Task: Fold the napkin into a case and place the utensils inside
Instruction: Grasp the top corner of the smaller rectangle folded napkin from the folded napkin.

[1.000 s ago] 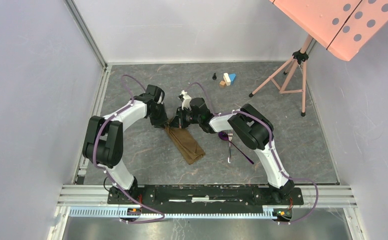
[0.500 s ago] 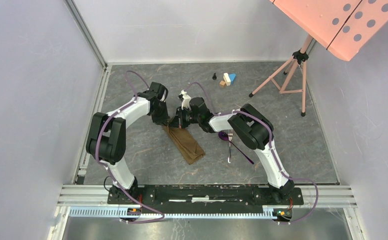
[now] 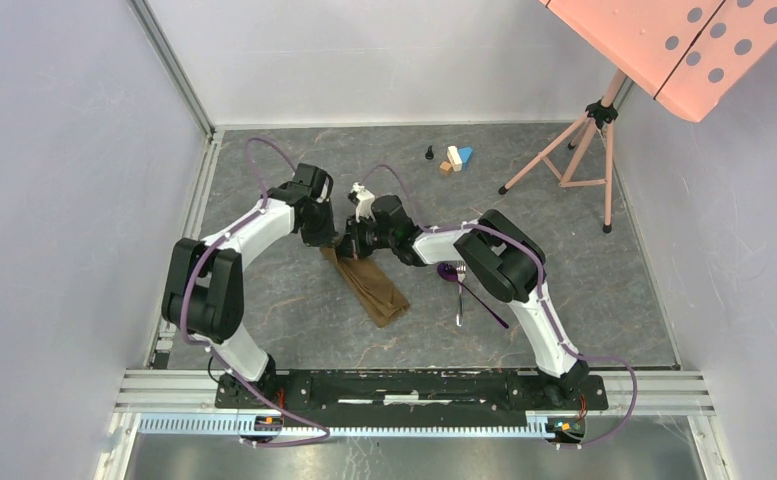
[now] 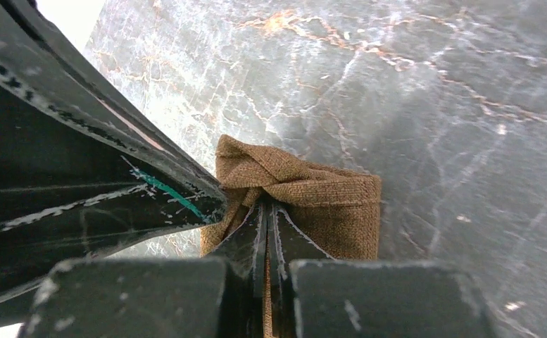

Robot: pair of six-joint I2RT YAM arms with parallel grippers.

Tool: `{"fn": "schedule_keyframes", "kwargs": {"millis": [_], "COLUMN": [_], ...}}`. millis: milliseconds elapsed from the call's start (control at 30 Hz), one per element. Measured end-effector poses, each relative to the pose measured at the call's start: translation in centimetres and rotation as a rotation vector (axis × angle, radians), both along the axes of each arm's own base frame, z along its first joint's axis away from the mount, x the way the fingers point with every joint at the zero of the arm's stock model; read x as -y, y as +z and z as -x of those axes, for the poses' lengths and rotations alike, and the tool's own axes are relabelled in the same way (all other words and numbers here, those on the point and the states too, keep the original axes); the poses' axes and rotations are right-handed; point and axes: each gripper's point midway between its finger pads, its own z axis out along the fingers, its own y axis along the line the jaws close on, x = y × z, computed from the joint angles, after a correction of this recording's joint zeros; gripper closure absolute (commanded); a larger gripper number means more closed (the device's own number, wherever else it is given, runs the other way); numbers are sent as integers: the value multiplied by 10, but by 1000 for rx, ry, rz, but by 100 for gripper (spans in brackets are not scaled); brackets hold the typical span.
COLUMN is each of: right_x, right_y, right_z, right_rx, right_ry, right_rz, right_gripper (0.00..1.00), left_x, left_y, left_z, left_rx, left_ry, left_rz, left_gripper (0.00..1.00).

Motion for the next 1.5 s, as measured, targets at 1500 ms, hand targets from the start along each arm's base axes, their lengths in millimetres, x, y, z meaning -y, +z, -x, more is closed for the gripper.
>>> {"fn": "schedule_keyframes", "kwargs": {"millis": [1500], "right_x": [14], "right_y": [7], "right_z": [-5], "right_rx": [-51], "right_ry": [49], "right_rz": [-17], "right_gripper": [94], "left_x": [10], "left_y": [-22], "left_z": [14], "left_rx": [-83], "left_ry": [-24], "left_rz": [109], "left_gripper": [98]}}
